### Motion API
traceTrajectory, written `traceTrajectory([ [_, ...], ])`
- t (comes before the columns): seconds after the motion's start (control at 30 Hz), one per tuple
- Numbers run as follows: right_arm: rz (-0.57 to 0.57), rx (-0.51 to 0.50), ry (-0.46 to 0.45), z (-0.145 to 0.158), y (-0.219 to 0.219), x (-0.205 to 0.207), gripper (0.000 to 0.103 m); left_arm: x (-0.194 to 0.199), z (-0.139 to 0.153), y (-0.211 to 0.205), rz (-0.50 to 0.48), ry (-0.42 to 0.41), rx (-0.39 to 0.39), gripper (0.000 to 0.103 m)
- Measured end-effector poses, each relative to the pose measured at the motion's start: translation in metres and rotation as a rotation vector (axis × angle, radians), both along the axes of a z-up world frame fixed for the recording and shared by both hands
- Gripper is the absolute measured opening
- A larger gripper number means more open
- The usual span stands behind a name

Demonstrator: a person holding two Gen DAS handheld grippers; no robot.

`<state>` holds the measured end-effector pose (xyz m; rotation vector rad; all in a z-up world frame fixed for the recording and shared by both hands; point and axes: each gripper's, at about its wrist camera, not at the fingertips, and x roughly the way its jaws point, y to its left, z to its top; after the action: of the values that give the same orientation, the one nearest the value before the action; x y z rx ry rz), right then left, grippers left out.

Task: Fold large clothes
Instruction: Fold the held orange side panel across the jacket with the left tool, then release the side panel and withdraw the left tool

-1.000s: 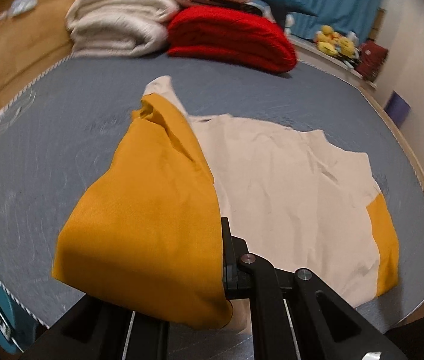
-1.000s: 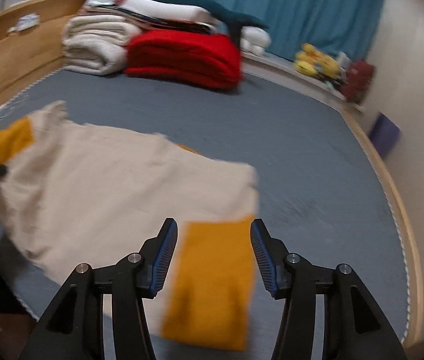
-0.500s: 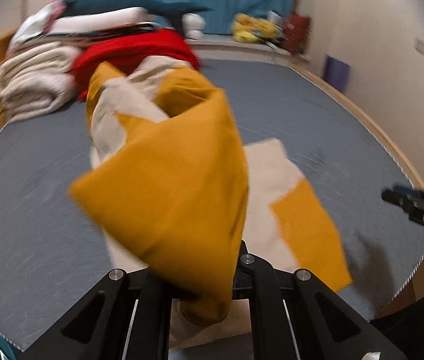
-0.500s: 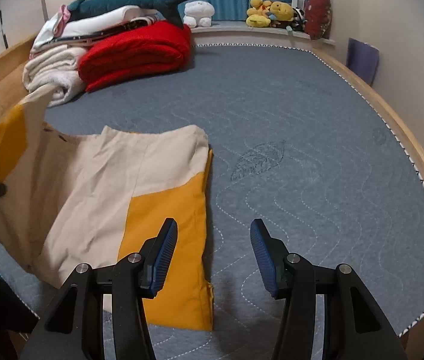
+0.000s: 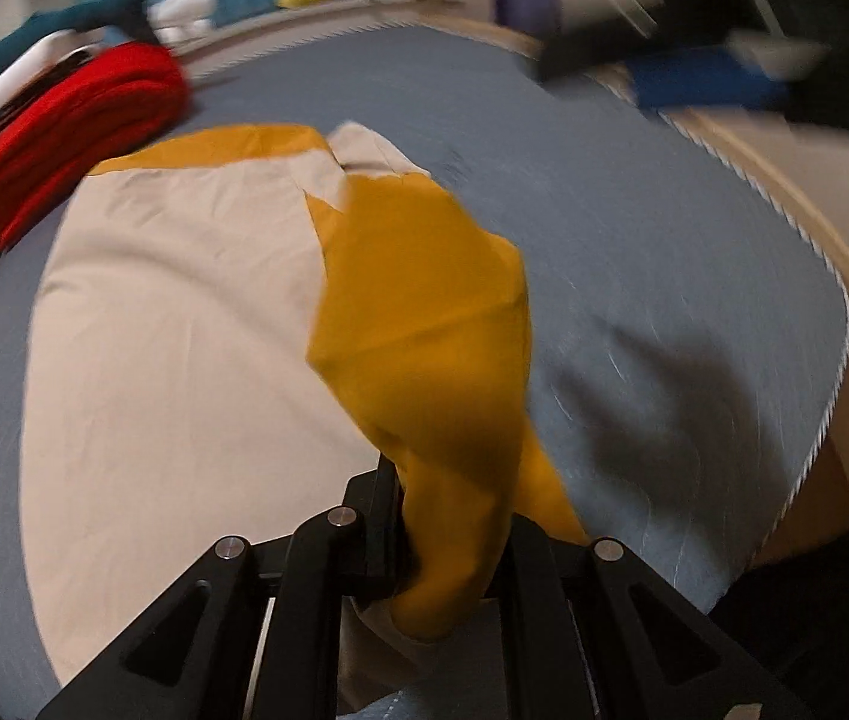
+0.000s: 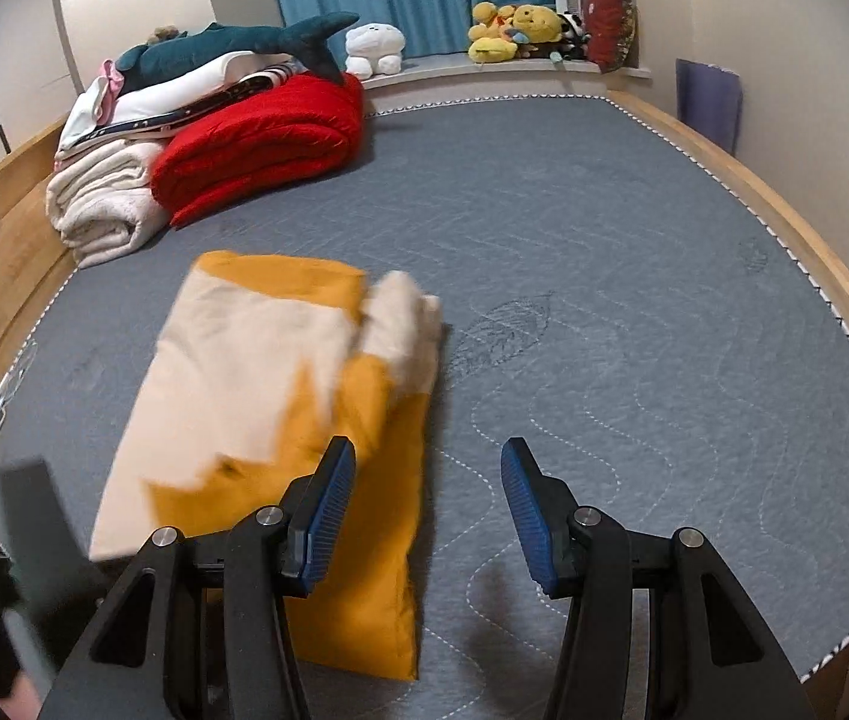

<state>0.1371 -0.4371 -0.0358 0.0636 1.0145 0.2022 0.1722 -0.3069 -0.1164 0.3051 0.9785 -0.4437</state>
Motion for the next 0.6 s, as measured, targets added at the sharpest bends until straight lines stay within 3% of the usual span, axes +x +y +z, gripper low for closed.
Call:
traceTrajectory([
  [0.1, 0.013, 0.017, 0.003, -0.002, 0.003, 0.002, 0.052, -0.002, 0.003, 0.002, -0.059, 0.031, -0.010, 0.028],
  [0.17, 0.022, 0.052, 0.019, -0.005, 0.005, 0.005, 0.052, -0.007, 0.020, 0.016, -0.117, 0.062, -0.079, 0.044],
  [0.27, 0.016, 0.120, 0.062, -0.012, 0.004, 0.010, 0.052, -0.026, 0.050, 0.050, -0.195, 0.090, -0.178, 0.054],
  [0.37, 0.017, 0.175, 0.120, -0.022, 0.007, 0.013, 0.052, -0.038, 0.076, 0.101, -0.214, 0.082, -0.231, 0.054],
  [0.53, 0.052, 0.241, 0.220, -0.043, 0.020, 0.012, 0.052, -0.035, 0.086, 0.173, -0.060, 0.005, -0.217, 0.054],
  [0.6, 0.066, 0.209, 0.249, -0.052, 0.028, 0.010, 0.052, -0.027, 0.078, 0.201, 0.055, 0.002, -0.257, 0.054],
])
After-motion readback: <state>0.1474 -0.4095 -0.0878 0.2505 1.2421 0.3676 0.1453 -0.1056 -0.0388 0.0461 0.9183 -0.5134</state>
